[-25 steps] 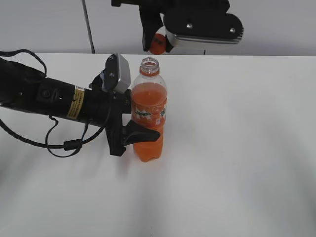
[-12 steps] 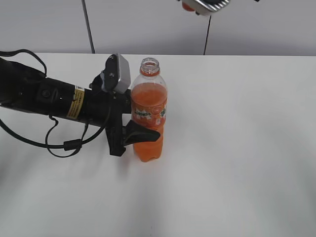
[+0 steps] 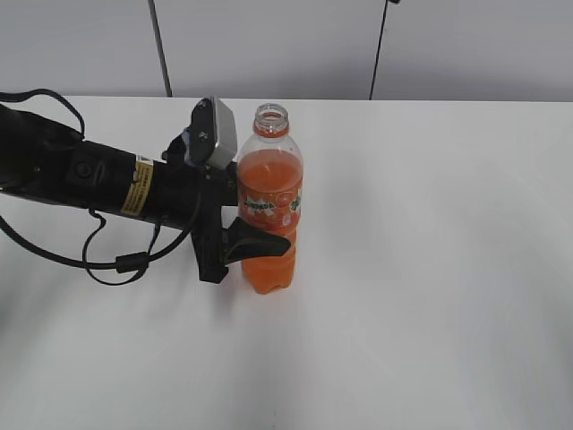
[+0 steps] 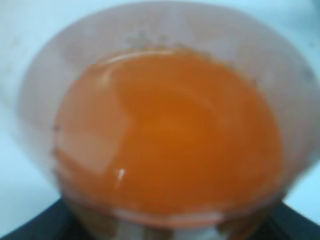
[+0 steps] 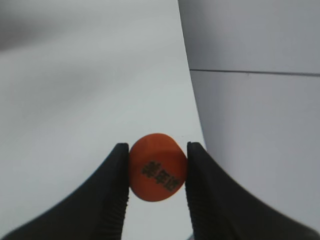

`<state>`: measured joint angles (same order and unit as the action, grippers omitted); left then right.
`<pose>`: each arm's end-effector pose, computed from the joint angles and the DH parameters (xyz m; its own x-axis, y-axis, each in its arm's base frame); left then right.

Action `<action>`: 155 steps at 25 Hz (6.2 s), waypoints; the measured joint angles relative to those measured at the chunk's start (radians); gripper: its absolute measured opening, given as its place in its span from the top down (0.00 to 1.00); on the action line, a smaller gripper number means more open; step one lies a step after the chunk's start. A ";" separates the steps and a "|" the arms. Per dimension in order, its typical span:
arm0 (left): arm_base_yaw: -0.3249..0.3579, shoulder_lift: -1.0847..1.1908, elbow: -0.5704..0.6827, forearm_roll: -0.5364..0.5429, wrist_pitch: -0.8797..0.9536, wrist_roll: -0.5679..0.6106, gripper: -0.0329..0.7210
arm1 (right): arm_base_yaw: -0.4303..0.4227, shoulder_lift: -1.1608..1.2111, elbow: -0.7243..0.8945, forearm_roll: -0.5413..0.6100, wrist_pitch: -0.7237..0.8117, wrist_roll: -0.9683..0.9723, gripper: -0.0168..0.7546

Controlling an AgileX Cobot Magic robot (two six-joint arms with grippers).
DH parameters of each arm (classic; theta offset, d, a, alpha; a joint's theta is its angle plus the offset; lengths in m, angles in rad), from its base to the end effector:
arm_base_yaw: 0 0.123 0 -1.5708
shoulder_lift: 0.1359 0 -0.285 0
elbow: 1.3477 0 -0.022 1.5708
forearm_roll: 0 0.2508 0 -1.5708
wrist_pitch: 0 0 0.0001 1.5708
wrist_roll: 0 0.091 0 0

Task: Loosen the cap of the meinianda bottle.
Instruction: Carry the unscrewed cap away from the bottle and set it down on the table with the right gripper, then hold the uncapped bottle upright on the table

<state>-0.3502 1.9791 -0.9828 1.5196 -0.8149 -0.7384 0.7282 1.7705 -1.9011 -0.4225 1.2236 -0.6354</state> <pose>0.3156 -0.1856 0.1353 -0.0448 0.5191 -0.8536 0.9837 0.1719 0.0529 0.3077 0.2274 0.3982 -0.1155 -0.9787 -0.1698 -0.7572 0.1974 -0.6227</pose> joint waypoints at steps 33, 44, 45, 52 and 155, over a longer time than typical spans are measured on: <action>0.000 -0.001 0.000 0.000 0.004 -0.001 0.39 | -0.599 0.005 0.000 0.373 0.001 0.549 0.64; 0.000 -0.001 0.000 0.000 0.005 -0.001 0.39 | -0.750 0.010 0.080 0.430 0.000 0.527 0.64; 0.000 -0.001 0.000 0.000 0.005 -0.001 0.39 | -0.757 0.010 0.116 0.435 -0.003 0.527 0.64; 0.000 -0.001 0.000 0.000 0.006 -0.001 0.39 | -0.766 0.011 0.421 0.450 -0.203 0.527 0.64; 0.000 -0.001 0.000 -0.001 0.009 -0.001 0.39 | -0.766 -0.679 0.585 0.496 -0.009 0.513 0.21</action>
<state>-0.3502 1.9783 -0.9828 1.5187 -0.8063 -0.7394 -0.0375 1.0919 -1.3161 0.0737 1.2147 -0.1227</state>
